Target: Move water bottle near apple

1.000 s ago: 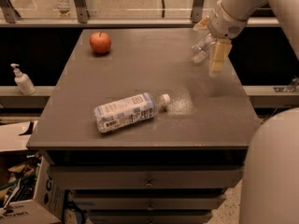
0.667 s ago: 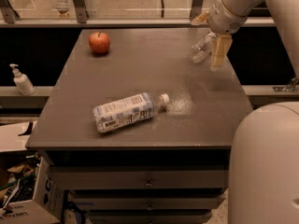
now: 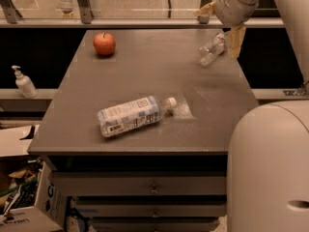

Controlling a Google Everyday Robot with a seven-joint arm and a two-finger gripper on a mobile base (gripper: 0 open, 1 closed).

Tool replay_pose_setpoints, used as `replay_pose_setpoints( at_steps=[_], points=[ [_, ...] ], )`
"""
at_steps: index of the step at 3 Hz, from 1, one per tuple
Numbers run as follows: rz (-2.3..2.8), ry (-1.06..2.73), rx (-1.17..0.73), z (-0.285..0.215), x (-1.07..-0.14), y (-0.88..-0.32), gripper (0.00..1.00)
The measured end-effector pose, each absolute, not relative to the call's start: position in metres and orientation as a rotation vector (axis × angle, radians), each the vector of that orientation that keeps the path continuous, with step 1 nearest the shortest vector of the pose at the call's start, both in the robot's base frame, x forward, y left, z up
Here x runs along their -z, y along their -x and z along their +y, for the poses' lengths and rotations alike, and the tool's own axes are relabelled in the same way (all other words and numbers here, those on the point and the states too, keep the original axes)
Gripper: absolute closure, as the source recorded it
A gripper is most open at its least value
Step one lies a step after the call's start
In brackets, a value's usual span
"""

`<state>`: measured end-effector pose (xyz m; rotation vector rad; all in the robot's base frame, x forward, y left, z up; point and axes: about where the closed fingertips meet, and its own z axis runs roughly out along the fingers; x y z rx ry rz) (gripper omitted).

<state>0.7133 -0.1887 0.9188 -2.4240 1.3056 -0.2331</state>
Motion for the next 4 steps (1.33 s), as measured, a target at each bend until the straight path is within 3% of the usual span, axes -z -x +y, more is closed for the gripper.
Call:
replay_pose_setpoints(
  at_steps=[2,4],
  points=[
    [1.214,2.451,0.291,-0.184,-0.913,-0.722,0.0],
    [1.006,2.561,0.477,-0.184,-0.905,-0.721,0.0]
  ],
)
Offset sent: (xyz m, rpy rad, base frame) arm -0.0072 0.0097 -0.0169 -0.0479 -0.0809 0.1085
